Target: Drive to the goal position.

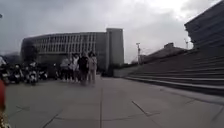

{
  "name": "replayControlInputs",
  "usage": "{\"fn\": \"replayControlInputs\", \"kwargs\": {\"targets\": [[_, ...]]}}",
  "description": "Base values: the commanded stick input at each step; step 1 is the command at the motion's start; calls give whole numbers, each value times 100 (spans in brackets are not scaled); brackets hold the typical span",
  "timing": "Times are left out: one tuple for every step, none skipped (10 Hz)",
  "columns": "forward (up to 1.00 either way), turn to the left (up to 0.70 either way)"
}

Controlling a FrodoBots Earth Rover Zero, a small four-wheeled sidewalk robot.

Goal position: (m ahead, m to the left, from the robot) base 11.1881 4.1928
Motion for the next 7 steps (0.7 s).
{"fn": "replayControlInputs", "kwargs": {"targets": [[70, 0], [70, 0], [70, 0], [70, 0], [70, 0], [70, 0], [70, 0]]}}
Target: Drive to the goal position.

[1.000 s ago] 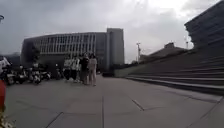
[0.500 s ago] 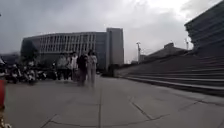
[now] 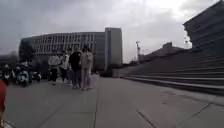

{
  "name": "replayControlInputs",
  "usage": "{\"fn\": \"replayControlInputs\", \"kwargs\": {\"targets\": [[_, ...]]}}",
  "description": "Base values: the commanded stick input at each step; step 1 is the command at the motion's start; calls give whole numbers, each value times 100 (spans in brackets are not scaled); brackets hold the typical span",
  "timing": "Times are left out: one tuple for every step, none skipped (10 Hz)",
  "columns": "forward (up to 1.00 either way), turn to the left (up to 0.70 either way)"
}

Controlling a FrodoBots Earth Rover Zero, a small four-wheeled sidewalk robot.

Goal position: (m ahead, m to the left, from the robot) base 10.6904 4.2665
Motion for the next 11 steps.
{"fn": "replayControlInputs", "kwargs": {"targets": [[70, 0], [70, 0], [70, 0], [70, 0], [70, 0], [70, 0], [70, -7], [70, -18], [70, -29], [70, -35], [70, -35]]}}
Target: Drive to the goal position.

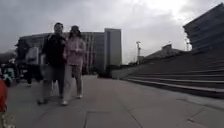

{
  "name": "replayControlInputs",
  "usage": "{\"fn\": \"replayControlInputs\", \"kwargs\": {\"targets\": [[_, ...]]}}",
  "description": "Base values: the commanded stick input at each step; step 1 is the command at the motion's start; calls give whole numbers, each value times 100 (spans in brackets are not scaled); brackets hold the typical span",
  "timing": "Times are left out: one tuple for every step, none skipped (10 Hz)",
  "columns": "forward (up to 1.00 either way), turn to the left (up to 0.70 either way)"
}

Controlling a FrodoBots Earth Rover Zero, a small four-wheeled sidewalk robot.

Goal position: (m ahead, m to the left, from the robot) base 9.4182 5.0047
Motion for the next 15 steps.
{"fn": "replayControlInputs", "kwargs": {"targets": [[70, -32], [70, -23], [70, -15], [70, -7], [70, 0], [70, 0], [70, 7], [70, 14], [70, 21], [70, 28], [70, 35], [70, 35], [70, 35], [70, 35], [70, 35]]}}
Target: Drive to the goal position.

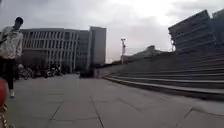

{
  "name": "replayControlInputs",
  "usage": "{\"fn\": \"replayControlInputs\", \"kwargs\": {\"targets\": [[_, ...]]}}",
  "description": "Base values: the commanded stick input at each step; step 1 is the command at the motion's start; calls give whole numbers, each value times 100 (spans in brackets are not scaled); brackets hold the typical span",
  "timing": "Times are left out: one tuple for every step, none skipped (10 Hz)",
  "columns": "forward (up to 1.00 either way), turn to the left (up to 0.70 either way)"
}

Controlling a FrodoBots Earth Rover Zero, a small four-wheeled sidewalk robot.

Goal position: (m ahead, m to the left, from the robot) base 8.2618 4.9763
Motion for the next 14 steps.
{"fn": "replayControlInputs", "kwargs": {"targets": [[70, 31], [70, 24], [70, 18], [70, 12], [70, 6], [70, 0], [70, 0], [70, 0], [70, 0], [70, 0], [70, 0], [70, 0], [70, 0], [70, 0]]}}
